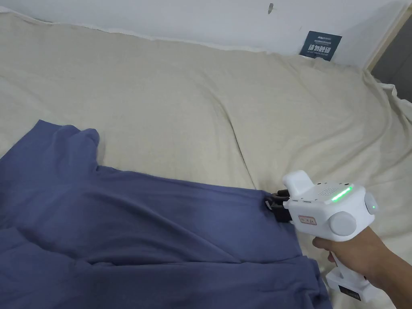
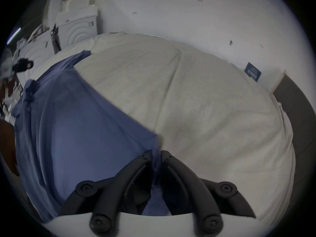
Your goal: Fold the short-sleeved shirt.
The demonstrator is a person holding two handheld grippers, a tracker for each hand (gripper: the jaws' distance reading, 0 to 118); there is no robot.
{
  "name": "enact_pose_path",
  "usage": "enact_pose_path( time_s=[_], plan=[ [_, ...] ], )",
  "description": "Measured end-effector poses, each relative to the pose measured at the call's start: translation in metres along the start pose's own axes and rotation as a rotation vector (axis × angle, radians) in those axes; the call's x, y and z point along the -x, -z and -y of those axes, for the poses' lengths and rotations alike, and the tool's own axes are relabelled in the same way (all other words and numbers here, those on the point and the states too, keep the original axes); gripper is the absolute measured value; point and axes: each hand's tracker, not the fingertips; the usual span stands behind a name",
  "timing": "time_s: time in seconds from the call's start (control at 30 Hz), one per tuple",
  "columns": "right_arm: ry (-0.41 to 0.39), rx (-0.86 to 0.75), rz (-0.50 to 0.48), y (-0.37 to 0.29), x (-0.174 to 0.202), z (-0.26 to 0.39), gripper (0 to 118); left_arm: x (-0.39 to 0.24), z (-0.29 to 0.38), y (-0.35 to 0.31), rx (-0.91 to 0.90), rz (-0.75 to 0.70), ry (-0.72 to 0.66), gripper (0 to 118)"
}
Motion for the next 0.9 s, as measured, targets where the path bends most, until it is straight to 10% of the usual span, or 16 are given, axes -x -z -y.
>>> enact_pose_path(
  time_s=[0.3, 0.57, 0.7, 0.9],
  plan=[
    [-0.133, -0.117, 0.061, -0.020, 0.016, 0.001, 9, 0.009, -0.003, 0.010, 0.011, -0.004, -0.003, 0],
    [-0.045, -0.173, 0.005, -0.041, 0.039, -0.012, 9, 0.034, -0.036, 0.061, 0.081, 0.059, -0.026, 0],
    [-0.036, -0.168, 0.006, -0.043, 0.051, -0.017, 9, 0.049, -0.057, 0.102, 0.149, 0.096, -0.057, 79],
    [0.000, -0.155, 0.012, -0.042, 0.050, -0.019, 9, 0.067, -0.066, 0.170, 0.279, 0.099, -0.115, 82]
  ],
)
